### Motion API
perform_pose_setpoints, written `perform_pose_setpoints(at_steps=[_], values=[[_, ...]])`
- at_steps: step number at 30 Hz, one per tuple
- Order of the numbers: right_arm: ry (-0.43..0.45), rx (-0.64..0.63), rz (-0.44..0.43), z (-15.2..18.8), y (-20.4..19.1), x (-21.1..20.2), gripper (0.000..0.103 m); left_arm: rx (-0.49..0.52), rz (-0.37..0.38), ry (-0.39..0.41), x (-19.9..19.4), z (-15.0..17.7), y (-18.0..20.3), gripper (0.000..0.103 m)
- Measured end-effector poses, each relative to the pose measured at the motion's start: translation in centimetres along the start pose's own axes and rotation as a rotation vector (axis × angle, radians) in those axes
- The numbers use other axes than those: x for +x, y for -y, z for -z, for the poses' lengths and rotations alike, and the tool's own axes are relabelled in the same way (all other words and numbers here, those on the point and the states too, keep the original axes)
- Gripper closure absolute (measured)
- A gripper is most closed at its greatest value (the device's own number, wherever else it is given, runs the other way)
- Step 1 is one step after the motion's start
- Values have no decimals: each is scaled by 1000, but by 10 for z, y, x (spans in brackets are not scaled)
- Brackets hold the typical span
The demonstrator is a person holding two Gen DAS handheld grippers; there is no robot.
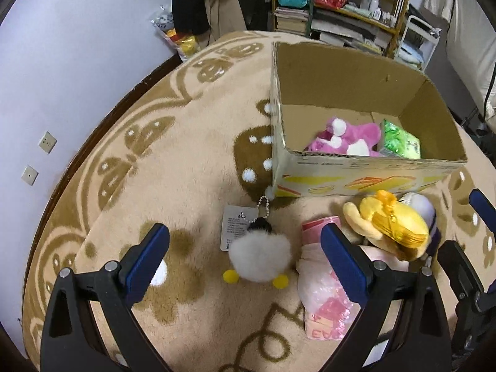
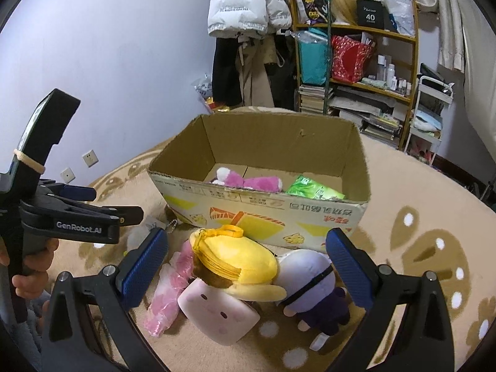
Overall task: Organize soft objects
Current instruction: 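Lower the left tool onto the white fluffy plush while the right tool grasps the yellow plush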
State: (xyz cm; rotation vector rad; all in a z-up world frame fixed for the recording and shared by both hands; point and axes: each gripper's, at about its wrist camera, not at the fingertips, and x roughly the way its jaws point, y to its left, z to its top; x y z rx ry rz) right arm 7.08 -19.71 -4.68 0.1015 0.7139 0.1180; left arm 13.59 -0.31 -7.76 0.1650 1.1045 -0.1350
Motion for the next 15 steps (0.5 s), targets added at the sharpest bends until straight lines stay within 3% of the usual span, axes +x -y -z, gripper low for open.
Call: perform_pose_setpoints(at_steps=[15], values=[[-88,-23,-21,6,-3,47,0,-52,32,-155,53,5,-1,6]])
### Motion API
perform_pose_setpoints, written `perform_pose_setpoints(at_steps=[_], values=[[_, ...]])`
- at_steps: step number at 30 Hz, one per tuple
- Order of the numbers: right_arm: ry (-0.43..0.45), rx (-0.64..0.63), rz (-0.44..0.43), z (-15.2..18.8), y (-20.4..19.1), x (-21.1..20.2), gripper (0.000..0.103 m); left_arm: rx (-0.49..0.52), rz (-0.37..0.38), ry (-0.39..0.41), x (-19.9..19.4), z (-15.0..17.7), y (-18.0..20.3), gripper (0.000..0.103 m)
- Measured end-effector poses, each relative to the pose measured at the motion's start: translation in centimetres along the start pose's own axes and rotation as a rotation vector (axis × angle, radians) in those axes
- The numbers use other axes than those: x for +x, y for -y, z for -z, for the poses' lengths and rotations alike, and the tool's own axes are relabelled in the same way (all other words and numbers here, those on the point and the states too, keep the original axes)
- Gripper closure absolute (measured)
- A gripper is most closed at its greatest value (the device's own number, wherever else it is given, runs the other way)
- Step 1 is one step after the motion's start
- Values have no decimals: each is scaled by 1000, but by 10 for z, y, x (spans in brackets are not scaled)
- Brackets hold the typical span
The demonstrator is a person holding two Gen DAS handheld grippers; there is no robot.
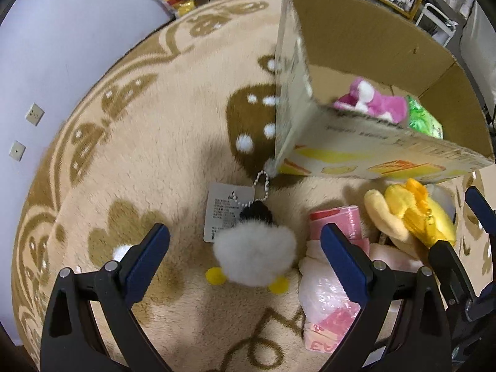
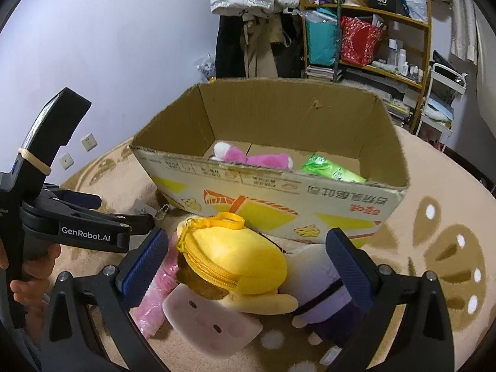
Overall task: Organize soft objects
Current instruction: 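Lower the left tool onto the white fluffy plush while the right tool grasps the yellow plush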
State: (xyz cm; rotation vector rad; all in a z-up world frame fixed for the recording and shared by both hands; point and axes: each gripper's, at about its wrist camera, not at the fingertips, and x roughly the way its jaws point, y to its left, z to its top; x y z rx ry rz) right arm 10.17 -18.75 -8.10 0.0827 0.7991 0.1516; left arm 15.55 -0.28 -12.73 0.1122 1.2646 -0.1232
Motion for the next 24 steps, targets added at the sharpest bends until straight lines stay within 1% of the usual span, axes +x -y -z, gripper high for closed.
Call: perform_pose_setpoints(at_steps=[8,10,14,17,18,19,20,21,22,24], values=[[-28,-11,-3,3,1,13,0,-21,-1,-45,16,2,-3,6],[-38,-13,-4,4,1,16,2,-31,1,-51,19,2,-4,6],[-48,-21,-7,5,-1,18,6,-36,4,-61,25,0,-7,15],[-52,-34,-9,5,-4,19,10,-34,3,-67,29,0,-8,16],[-54,-39,-10,6,-5,19,11,-35,4,-66,30,0,-8,22],[-57,-43,-12,6,-6,19,13,-37,5,-66,31,0,-9,26],[-63,-47,-18,7,-7,20,16,-41,6,-71,32,0,-9,32],[-66,-49,-21,7,-8,21,18,-44,9,-77,34,0,-10,36],[-69,-54,-22,8,-9,21,20,-48,13,-82,35,0,-10,37],[-76,-65,-22,9,-12,22,23,-49,9,-90,38,2,-12,44]])
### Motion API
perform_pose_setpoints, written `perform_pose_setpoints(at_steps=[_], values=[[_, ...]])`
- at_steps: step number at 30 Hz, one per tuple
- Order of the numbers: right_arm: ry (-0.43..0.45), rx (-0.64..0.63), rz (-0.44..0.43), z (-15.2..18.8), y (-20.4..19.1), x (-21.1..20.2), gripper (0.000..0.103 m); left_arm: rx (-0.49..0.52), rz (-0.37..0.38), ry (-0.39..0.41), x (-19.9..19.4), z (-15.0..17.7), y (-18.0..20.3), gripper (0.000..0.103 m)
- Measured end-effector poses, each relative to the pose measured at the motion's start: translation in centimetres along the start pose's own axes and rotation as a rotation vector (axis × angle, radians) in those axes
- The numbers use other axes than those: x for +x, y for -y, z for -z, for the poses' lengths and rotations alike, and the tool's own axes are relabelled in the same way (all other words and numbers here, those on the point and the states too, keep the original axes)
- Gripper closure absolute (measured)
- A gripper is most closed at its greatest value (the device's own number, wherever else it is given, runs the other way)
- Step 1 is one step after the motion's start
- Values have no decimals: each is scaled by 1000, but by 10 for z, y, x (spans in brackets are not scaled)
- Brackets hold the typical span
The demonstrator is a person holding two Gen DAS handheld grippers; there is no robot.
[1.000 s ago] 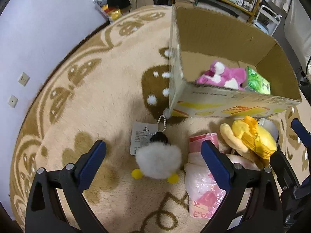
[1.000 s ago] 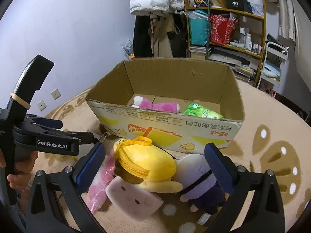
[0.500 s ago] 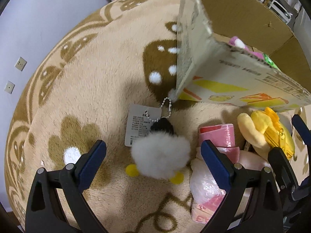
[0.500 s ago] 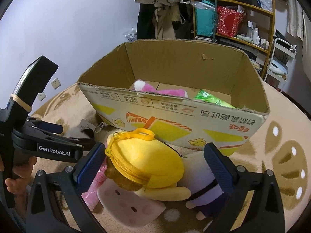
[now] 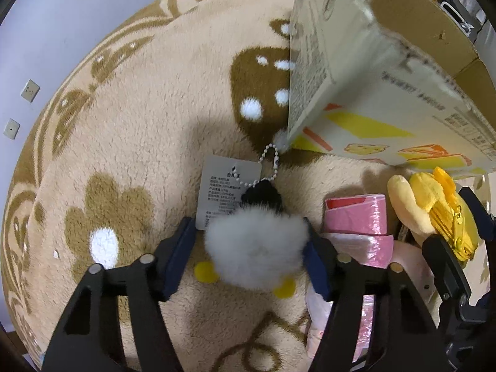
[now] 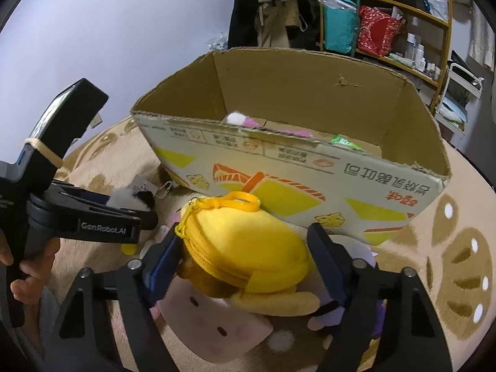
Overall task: Organize soft objects
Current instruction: 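Lower the left tool onto the white fluffy plush while the right tool grasps the yellow plush, then lift the white plush and yellow plush with both tools over the box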
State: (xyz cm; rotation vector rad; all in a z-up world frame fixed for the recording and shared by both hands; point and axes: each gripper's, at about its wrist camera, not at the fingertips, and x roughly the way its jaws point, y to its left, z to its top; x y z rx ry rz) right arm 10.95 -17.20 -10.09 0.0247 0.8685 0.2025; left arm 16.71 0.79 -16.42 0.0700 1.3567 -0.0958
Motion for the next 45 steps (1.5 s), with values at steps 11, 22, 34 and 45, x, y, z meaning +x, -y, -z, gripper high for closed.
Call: perform_pose_setpoints(at_steps=[11,22,34,45], values=[[11,1,1,4,-3,-13,32,46,22,13,-2,14,8,78],[105,55,25,5,9,-63,32,84,21,134,-37,33,14,79],[244,119,26,-3,24,-123,32,61,68,384,-117,42,12,79],[356,173,62,-9,39,-149,32,100,66,601,-165,39,22,79]])
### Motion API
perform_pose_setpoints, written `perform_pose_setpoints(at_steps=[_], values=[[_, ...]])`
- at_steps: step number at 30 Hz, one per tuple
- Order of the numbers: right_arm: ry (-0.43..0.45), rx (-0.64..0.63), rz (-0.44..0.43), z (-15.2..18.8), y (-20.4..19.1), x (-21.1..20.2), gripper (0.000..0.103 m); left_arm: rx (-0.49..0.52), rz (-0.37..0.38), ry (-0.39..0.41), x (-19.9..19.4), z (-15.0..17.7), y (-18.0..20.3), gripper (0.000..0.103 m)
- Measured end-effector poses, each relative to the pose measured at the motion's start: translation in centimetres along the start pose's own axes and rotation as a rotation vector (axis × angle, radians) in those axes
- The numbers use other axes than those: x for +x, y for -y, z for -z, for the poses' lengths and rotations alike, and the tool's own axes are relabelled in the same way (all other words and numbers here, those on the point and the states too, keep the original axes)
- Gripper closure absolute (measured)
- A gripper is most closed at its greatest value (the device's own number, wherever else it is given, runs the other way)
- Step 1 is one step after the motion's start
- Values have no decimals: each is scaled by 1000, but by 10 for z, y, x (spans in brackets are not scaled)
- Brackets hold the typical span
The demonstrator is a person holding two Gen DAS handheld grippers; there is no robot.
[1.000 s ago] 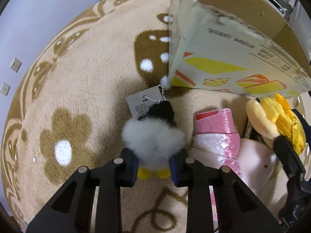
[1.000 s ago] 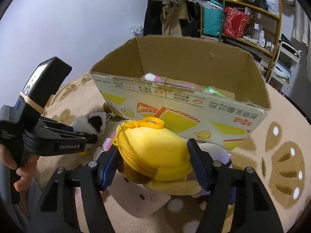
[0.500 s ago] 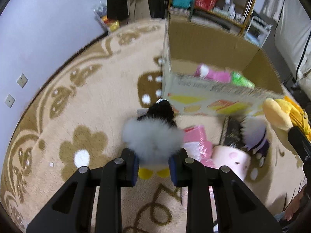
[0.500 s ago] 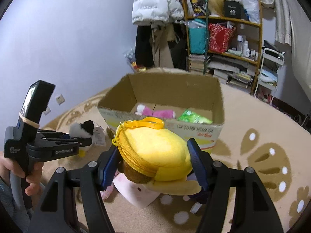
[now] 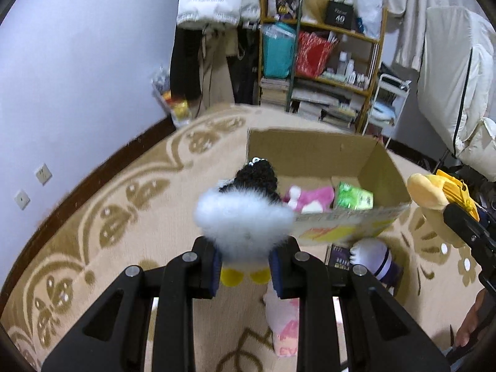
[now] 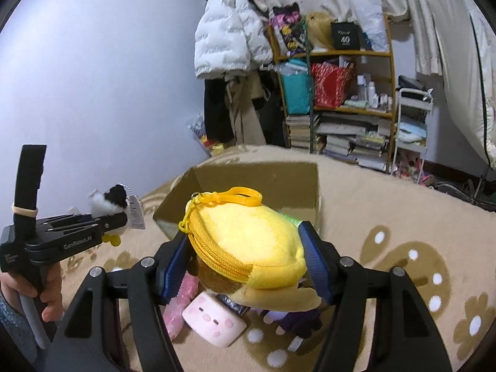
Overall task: Organize soft objects
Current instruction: 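Lift the white plush and yellow plush with both tools over the box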
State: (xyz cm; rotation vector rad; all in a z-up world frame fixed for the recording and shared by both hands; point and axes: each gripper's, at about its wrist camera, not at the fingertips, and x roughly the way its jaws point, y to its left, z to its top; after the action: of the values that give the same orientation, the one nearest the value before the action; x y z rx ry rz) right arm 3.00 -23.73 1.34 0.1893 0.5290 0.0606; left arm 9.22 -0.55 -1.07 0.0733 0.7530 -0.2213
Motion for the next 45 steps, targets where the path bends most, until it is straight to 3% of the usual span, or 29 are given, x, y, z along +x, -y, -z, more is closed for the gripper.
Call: perform_pose_setpoints(at_steps=[13,17,26,45], values=[[76,4,21,-16,7,1,32,57,9,123,-5,-30,23,79],[84,-5,27,-19,9,7,32,56,42,114,0,-38,29,79],[92,-35,42,-27,11,25,32,126,31,139,11,-51,46,79],[36,-40,39,-24,21,69,32,159,22,71,57,-53,56,78]])
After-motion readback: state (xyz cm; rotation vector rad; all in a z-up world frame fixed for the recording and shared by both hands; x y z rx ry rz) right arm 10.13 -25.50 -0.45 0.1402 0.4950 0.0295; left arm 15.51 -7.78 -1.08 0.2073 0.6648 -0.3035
